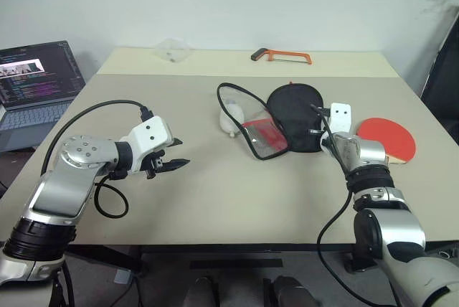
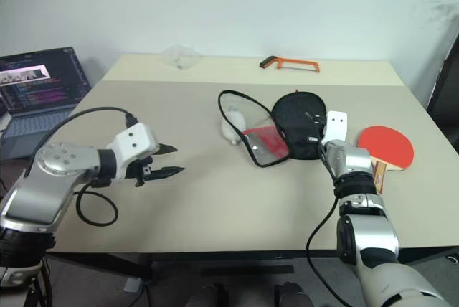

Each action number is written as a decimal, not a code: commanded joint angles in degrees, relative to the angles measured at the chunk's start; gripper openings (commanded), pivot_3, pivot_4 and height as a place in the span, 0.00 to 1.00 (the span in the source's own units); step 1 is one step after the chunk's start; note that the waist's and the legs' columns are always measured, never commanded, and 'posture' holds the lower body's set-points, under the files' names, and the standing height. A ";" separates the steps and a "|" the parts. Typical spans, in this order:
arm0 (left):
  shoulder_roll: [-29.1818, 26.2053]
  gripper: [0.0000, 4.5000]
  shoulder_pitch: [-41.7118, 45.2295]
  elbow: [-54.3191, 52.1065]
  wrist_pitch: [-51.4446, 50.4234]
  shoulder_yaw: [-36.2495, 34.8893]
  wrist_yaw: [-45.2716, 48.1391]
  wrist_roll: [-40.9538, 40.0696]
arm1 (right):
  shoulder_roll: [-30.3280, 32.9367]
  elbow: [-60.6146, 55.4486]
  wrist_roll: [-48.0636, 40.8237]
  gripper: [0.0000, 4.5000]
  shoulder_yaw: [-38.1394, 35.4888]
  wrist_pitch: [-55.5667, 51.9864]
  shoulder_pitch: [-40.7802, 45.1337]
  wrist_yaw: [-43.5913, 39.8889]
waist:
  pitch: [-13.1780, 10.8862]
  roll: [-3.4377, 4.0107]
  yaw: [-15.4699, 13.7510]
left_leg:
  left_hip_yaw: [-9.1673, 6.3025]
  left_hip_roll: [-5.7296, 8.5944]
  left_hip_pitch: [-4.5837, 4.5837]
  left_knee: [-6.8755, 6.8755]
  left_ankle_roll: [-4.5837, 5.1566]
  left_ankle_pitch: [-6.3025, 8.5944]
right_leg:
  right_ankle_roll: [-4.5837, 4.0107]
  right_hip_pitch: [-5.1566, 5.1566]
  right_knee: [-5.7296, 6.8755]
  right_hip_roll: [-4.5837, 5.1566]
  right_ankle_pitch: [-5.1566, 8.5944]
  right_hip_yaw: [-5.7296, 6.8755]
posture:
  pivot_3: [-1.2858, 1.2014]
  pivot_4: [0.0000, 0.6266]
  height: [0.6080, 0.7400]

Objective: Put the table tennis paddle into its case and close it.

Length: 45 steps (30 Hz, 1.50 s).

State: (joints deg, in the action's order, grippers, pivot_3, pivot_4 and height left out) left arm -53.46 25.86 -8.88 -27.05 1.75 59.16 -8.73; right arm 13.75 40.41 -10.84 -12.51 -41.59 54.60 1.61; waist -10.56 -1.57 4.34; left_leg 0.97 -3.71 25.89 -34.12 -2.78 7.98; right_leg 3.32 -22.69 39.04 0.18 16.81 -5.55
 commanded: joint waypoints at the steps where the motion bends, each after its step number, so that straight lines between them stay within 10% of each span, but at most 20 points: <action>1: -0.35 0.59 1.39 -0.74 0.93 -0.75 -0.41 0.18 | 0.17 -2.89 -0.81 0.37 -1.21 -1.76 -0.73 0.17 | 0.00 0.00 0.30 | 0.00 0.00 0.00 0.00 0.00 0.00 | 0.00 0.00 0.00 0.00 0.00 0.00 | 0.52 0.24 1.00; 9: 1.13 0.59 5.53 2.94 3.35 -0.17 2.47 -1.92 | 5.75 -28.94 0.35 1.00 -0.60 -15.80 -7.47 0.23 | 0.00 0.00 -0.63 | 0.03 0.03 0.10 0.00 0.00 0.00 | 0.01 -0.09 -0.02 0.04 0.01 -0.01 | 0.52 0.24 1.00; 21: 4.55 0.59 10.32 7.34 6.25 2.67 5.75 -2.40 | 7.74 -33.79 5.32 1.00 -14.81 -22.72 -11.50 13.24 | 0.00 -0.01 -0.95 | 0.20 0.00 0.12 0.01 0.01 -0.01 | 0.00 -0.25 0.04 0.01 0.02 -0.19 | 0.52 0.24 1.00; 41: 3.50 0.59 7.85 5.29 5.15 2.36 5.11 -2.19 | 2.52 -33.86 5.91 1.00 -18.23 -28.90 -14.01 14.24 | 0.01 -0.01 -0.86 | 0.33 -0.01 0.17 0.06 0.01 -0.01 | 0.00 -0.41 0.09 0.00 0.01 -0.30 | 0.52 0.24 1.00; 45: 3.50 0.59 7.94 5.34 5.07 2.33 4.81 -2.10 | 2.25 -29.08 5.81 0.80 -19.96 -25.07 -13.44 15.20 | 0.05 -0.08 -0.86 | 0.33 -0.01 0.16 0.04 0.01 -0.01 | 0.01 -0.39 0.09 0.00 0.01 -0.29 | 0.52 0.24 1.00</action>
State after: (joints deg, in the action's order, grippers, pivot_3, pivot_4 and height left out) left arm -48.94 33.30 -1.77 -22.12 5.37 64.35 -11.06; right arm 15.75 9.25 -5.64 -30.89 -68.53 41.46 15.52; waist -10.50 -1.65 3.48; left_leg 1.29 -3.72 26.04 -34.10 -2.76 7.97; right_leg 3.34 -23.06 39.13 0.18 16.81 -5.83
